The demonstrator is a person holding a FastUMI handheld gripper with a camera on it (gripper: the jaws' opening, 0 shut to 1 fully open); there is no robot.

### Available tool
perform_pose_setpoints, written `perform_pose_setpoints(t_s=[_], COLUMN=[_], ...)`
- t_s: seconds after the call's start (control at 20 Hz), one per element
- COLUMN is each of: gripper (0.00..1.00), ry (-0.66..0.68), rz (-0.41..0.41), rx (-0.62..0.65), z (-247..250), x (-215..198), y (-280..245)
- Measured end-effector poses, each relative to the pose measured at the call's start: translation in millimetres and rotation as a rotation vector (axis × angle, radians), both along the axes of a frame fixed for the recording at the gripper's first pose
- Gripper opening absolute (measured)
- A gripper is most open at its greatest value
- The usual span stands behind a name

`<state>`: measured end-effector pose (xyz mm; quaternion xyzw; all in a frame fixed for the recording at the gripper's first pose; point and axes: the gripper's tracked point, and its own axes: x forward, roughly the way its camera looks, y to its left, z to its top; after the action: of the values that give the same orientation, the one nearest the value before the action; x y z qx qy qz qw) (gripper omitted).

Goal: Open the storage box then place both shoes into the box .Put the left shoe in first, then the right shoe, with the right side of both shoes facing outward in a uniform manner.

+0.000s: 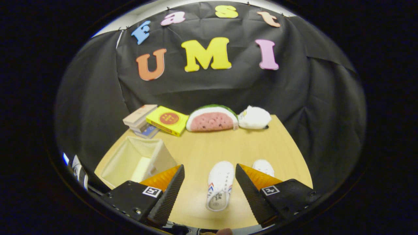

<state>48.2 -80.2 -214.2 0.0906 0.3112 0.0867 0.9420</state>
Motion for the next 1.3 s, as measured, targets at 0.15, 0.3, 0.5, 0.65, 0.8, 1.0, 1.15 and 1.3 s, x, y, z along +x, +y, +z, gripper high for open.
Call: perform_pose_setpoints(t_s=[0.15,0.3,0.5,0.65,0.8,1.0,1.15,1.3], gripper=[0.95,0.95,0.95,0.95,0.92,0.59,0.25,0.02], ry=[0.112,0.189,0.274,0.336,0.373,0.416,0.450,0.468], rz=[0.023,0.021,-0.012,-0.017,-0.030,-0.008,-0.005,-0.027], rx=[-0.003,0.018,0.031,0.029,0.064,0.107,0.173,0.208], z=[-65,-107,-146,-167,-178,-183,-183,-176], x=[-3,5,24,30,35,41,42,40], y=[-13,-19,-24,-22,-17,-7,3,0])
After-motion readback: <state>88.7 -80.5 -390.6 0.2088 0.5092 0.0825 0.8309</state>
